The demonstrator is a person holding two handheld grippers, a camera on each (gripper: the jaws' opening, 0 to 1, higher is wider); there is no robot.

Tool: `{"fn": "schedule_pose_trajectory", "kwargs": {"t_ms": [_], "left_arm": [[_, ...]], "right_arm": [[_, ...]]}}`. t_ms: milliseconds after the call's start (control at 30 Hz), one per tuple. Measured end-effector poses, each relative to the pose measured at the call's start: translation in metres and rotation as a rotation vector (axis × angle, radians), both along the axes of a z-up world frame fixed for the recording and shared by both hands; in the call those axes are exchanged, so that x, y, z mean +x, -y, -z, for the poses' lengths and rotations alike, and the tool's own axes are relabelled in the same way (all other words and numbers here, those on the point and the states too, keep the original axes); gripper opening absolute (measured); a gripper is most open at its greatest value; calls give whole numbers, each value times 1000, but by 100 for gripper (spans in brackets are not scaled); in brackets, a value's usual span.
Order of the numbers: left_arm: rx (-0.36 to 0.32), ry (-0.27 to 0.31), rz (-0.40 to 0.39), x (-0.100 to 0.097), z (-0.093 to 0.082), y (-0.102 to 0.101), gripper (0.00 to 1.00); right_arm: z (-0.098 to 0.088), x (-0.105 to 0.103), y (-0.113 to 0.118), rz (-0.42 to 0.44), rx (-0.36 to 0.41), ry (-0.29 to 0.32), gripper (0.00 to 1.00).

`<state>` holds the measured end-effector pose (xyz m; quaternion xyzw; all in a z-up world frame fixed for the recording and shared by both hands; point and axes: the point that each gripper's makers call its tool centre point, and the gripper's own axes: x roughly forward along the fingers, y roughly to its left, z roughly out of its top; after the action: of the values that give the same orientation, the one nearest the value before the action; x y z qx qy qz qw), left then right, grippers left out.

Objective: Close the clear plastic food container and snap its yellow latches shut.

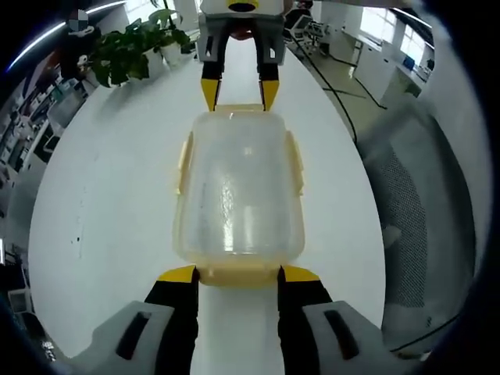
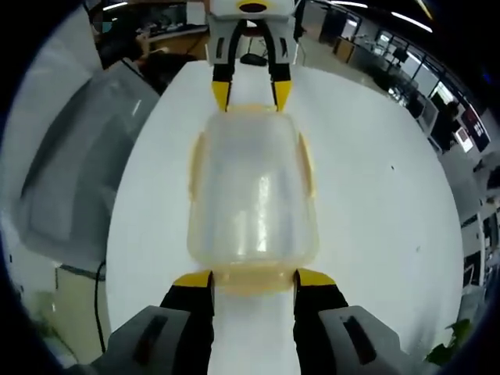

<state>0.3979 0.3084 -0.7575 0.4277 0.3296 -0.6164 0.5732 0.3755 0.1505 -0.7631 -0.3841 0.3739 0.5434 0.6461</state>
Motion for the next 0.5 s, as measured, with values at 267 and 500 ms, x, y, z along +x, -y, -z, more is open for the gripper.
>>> {"fn": "schedule_pose_trajectory", "kwargs": {"t_ms": [267, 500], "left_arm": [[6, -14, 1, 0, 7, 8, 38], [0, -35, 1, 0, 12, 9, 39]], "right_arm": [[5, -1, 7, 3, -4, -14, 38], [11, 0, 9, 11, 4, -32, 38]]}}
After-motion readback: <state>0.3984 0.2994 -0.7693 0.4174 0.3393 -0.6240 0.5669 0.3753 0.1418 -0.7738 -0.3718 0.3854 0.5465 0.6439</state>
